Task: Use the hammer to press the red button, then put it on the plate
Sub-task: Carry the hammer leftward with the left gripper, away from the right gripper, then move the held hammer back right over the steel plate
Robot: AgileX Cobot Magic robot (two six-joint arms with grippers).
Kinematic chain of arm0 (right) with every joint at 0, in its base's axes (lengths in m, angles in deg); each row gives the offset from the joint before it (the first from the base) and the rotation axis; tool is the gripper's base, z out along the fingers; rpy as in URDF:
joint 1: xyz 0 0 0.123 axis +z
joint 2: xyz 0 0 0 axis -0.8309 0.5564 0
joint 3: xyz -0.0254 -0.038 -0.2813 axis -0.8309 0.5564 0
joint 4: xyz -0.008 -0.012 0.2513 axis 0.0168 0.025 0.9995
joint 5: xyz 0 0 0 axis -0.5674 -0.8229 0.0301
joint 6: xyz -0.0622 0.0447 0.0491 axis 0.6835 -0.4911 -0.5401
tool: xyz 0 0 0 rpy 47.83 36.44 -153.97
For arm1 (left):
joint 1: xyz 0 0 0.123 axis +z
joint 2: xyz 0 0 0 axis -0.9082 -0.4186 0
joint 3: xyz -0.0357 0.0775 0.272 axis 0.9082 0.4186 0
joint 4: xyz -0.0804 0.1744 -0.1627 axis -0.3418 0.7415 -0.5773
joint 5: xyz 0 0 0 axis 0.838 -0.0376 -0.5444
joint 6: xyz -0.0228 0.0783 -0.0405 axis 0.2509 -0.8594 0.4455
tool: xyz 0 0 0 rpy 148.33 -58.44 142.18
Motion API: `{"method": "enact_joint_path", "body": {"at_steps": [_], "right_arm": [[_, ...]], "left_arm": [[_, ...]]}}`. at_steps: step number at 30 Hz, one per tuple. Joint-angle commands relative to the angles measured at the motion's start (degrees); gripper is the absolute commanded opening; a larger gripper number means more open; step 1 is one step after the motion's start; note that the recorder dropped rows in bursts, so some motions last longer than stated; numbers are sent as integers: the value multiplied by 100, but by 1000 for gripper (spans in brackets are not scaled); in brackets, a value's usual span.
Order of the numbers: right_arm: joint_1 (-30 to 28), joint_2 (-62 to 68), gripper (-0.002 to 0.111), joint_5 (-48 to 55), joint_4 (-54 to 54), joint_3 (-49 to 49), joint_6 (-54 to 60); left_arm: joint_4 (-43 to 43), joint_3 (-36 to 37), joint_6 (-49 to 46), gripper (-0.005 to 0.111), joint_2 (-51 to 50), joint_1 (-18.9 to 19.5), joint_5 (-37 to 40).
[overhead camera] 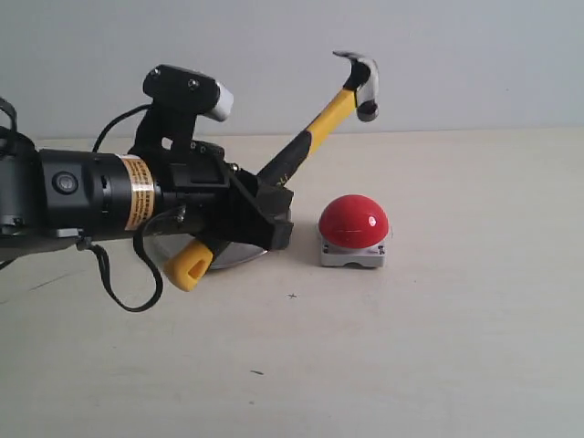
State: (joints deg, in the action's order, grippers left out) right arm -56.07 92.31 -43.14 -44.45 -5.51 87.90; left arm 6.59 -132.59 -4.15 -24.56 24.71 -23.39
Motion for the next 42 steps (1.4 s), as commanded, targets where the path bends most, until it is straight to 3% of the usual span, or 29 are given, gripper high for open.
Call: {"method": "enact_joint_path", "body": {"at_steps": [1,11,16,22,28,33,42], "right_arm": [[19,-41,0,-1,15,23,-14],[19,-41,0,-1,15,23,-14],[19,-41,0,-1,15,23,-14],[19,-41,0,-1,15,23,-14],[19,-41,0,-1,15,23,-14],[19,-41,0,-1,15,23,-14],[19,-41,0,-1,15,23,-14]], "left_arm": [[-81,-96,-21,0,86,4,-206],[11,-96,333,0,-1436,-21,-79],[98,-96,332,0,-433,-6,3],[98,-84,332,0,1186,184,882],[-186,316,669,0,2305,953,1340],[-408,795,1335,0,2524,1699,761],[26,1031,2382,0,1991,2527,-360]]}}
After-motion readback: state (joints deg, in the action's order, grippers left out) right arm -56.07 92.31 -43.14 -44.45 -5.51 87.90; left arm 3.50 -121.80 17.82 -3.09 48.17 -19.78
